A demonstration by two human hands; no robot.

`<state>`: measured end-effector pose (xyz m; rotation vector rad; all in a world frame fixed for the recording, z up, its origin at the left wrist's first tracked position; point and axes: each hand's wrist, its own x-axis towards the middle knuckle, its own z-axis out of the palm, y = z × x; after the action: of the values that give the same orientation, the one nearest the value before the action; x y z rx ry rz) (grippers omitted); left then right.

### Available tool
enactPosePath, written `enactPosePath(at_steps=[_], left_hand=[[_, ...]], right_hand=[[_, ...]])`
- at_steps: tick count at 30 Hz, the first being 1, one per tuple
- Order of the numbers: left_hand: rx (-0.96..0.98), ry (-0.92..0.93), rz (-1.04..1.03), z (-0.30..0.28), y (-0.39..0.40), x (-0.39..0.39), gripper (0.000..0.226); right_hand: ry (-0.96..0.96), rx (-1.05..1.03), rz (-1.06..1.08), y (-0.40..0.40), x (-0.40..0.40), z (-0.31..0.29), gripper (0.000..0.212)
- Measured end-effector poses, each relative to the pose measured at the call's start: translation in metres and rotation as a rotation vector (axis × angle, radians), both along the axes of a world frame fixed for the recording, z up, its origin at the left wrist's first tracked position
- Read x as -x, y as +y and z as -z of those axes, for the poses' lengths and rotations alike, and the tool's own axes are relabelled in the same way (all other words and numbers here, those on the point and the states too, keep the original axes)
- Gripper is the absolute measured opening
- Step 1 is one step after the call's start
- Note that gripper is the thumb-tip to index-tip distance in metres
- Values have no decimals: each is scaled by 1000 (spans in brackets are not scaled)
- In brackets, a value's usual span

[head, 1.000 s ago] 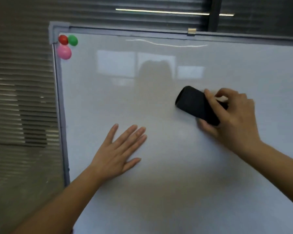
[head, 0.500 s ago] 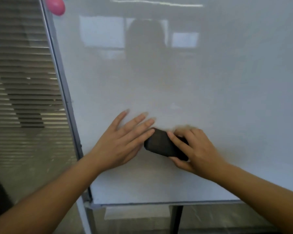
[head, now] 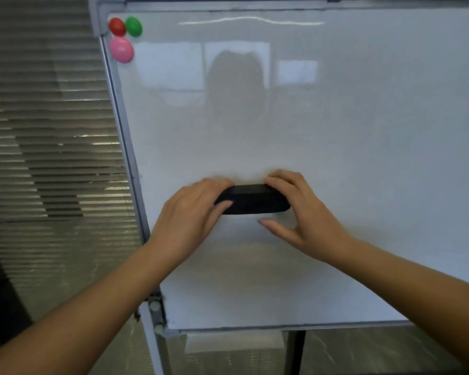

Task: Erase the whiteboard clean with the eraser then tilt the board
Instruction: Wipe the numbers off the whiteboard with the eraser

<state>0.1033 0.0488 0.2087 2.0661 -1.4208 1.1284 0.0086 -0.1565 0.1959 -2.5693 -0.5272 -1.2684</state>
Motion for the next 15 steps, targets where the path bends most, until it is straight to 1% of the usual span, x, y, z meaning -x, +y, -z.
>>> enactPosePath(at_steps=[2,3,5,7,9,11,14,15], left_hand=[[38,48,31,-9,-1,-1,39],[62,63,39,-15,-3,-2,38],[131,77,46,-29,-8,-7,32],[184,81,32,-37,-14,-10,30],[202,75,-10,-40,-18,-12,32],[181,30,-76,-37,-19,-13,39],[66,-95,-169,-22,-18,-17,59],[49,-127,-180,-17,-18,-19,60]], right_hand=[[-83,148,79,-2,-3,-9,67],[-133,187,108,-2,-7,-15,66],[-238,223,155,-3,-13,-32,56],[-309,285,246,-3,-19,-47,46],[-342,345,323,-4,-24,-52,45],[-358,359,351,-3,-27,-50,49],[-361,354,368,-4,-30,-37,51],[-360,359,368,-4,-31,-31,51]])
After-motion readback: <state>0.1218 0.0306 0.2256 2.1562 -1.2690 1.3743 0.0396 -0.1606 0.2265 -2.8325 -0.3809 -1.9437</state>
